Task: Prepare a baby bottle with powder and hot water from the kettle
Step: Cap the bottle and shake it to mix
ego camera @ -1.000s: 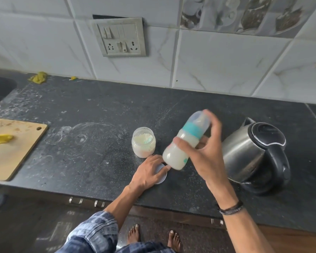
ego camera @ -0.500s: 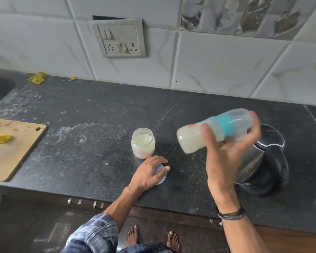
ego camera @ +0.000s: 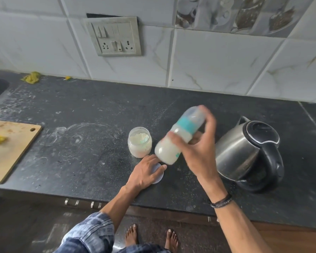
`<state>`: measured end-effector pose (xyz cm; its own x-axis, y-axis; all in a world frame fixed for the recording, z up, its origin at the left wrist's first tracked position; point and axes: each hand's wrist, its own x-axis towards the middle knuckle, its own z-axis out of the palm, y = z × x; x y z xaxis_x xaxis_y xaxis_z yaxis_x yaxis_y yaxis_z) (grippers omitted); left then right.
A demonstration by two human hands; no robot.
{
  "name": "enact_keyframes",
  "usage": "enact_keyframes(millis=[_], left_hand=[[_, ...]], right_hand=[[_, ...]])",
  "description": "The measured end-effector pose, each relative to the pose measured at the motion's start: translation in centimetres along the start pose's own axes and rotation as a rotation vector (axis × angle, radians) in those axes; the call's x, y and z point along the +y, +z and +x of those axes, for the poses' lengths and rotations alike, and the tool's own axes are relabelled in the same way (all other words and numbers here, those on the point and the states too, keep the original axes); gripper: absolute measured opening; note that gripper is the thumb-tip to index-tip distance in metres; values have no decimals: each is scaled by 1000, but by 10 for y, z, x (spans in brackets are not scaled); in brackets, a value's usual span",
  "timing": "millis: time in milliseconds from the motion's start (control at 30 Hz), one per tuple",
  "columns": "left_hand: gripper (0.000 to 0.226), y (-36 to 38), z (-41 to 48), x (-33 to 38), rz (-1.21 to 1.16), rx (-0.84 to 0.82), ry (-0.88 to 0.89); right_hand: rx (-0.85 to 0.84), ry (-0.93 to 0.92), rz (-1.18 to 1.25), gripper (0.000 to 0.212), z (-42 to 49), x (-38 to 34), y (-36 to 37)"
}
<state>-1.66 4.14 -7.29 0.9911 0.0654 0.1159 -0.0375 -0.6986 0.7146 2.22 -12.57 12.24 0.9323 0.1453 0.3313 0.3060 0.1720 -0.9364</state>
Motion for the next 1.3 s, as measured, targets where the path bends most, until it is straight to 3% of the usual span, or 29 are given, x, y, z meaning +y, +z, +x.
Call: enact_keyframes(millis=[67,200,300,367,467,533,700,867,1033,1133,1200,1300], left_hand=[[43,0,0,-1,4,-3,11],[42,1,0,1,21,33,-12],[33,-3,-2,5,-59,12,-10],[38,-6,-4,8,-111,-10,-10],[33,-4,-3,7,-46,13,2],[43,-2,-1,5,1,17,-5],[50,-2,-2,4,-63,-1,-2],[41,0,-1,2,14,8,-21],[47,1,0,1,29,-26,-12],[39,1,-1,1,36,3,-25],[39,1,-1,1,37,14,-21],[47,0,-1,1,27,-9,-1]], right_hand=[[9,-34,-11,89,-8,-2,-3],[215,-206,122,87,-6,0,-5],[-6,-4,-60,90,-6,2,-5],[-94,63,-182,91,-17,6,-6],[112,-51,71,89,-21,1,-3],[204,-141,78,87,-19,5,-6],[-69,62,-114,90,-15,2,-12],[195,-178,82,87,-7,0,-13],[-49,66,-88,90,-10,10,-13],[145,-105,47,90,-10,5,-16],[230,-190,11,90,-8,12,-18],[-2,0,-166,92,-10,17,-17]])
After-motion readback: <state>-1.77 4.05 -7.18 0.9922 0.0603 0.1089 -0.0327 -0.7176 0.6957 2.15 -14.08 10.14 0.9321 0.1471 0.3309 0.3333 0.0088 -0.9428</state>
